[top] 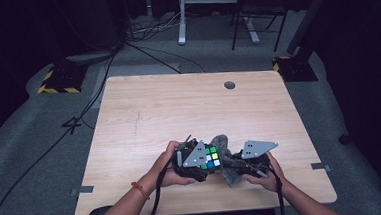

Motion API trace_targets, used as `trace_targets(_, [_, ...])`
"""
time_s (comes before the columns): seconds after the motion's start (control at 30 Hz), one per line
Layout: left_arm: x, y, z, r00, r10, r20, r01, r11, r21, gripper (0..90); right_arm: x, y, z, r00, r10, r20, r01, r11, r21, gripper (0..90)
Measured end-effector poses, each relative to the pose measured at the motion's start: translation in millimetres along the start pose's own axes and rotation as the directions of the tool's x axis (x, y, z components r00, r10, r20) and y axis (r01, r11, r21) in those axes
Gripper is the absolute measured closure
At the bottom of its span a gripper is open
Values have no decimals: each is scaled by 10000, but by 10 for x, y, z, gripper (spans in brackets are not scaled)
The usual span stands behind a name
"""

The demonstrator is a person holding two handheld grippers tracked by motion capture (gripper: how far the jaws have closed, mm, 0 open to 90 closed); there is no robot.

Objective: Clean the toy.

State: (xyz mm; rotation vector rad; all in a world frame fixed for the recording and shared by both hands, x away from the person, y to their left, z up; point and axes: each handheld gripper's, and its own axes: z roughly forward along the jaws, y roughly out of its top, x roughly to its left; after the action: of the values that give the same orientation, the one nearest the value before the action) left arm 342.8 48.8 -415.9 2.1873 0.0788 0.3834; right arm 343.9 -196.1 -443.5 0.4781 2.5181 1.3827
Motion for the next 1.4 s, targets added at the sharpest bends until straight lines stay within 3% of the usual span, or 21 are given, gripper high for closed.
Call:
trace_targets(0.1, [14, -23, 17, 10000, -86, 29, 86, 9998, 170, 331, 18, 52, -73, 9998, -6, -176, -5, 9981, -617, 773])
trace_targets(0.2, [9, -14, 35, 10000, 20, 42, -21, 9998, 222, 330, 70, 85, -95, 9995, -303, -64, 298, 9970, -720, 773])
trace_targets(0.4, [-2, -18, 86, 9999, 6, 139, -14, 9983, 585, 330, 97, 130, -139, 9990, -450, -65, 440, 9930, -1095, 773])
trace_targets(0.6, [-19, -32, 178, 9998, 95, 190, -117, 9931, 1166, 330, 155, 184, -116, 9974, -725, -53, 713, 9903, -1190, 774])
trace_targets(0.77, [12, -31, 148, 9999, -97, 128, 84, 9954, 959, 333, 130, 190, -127, 9966, -778, 276, 801, 9919, -982, 774])
trace_targets(0.9, [28, -1, 36, 10000, -86, -35, 88, 9989, 457, 333, 19, 87, -106, 9970, -438, 637, 472, 9974, -540, 774])
trace_targets(1.03, [37, 26, -56, 9998, -114, -136, 112, 9998, -171, 333, -123, -24, -65, 9987, 291, 429, -277, 9991, -329, 774])
trace_targets(1.17, [30, 39, -99, 9999, -154, -9, 153, 9982, -579, 333, -169, -70, -26, 9968, 775, -170, -782, 9961, -419, 773])
trace_targets(1.27, [15, 34, -81, 10000, -56, -65, 52, 9983, -581, 331, -149, -49, -47, 9931, 872, -783, -942, 9914, -910, 774])
trace_targets(1.3, [21, 31, -88, 9999, -121, 23, 123, 9975, -700, 330, -146, -42, -55, 9929, 907, -774, -979, 9906, -957, 774])
trace_targets(1.4, [47, 7, -86, 9995, -250, 170, 261, 9974, -678, 325, -167, -52, -100, 9840, 1282, -1234, -1450, 9796, -1389, 777])
